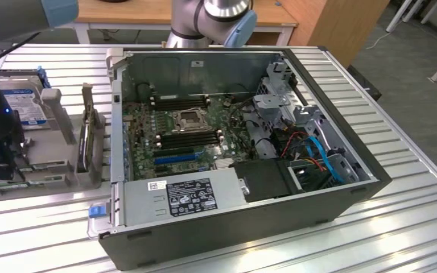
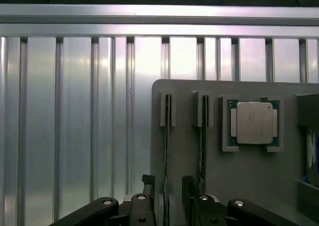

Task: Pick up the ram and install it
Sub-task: 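Reach for the ram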

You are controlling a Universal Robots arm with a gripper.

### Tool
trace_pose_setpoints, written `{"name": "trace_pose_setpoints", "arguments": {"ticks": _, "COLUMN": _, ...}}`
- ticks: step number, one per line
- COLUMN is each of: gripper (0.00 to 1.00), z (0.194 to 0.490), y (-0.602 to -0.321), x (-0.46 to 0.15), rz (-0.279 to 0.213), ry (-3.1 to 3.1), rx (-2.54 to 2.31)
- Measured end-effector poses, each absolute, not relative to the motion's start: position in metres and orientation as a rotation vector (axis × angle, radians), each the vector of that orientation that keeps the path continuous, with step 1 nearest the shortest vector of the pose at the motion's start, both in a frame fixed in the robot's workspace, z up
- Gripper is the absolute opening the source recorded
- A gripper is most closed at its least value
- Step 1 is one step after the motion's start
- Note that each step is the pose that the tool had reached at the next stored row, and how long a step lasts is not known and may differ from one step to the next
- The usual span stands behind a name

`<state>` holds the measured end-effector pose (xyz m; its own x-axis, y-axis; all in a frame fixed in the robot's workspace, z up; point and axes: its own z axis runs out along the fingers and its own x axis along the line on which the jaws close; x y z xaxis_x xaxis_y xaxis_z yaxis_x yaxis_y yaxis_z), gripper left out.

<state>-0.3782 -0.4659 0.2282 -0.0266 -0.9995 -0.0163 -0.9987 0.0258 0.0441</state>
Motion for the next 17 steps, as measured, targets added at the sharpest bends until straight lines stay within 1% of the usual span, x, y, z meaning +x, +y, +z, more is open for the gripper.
{"name": "trace_pose_setpoints", "arguments": {"ticks": 17, "gripper": 0.35, "z": 0.197, "y": -0.466, "x": -0.381, "rz": -0.067, "ry": -2.236, "rx": 2.178}}
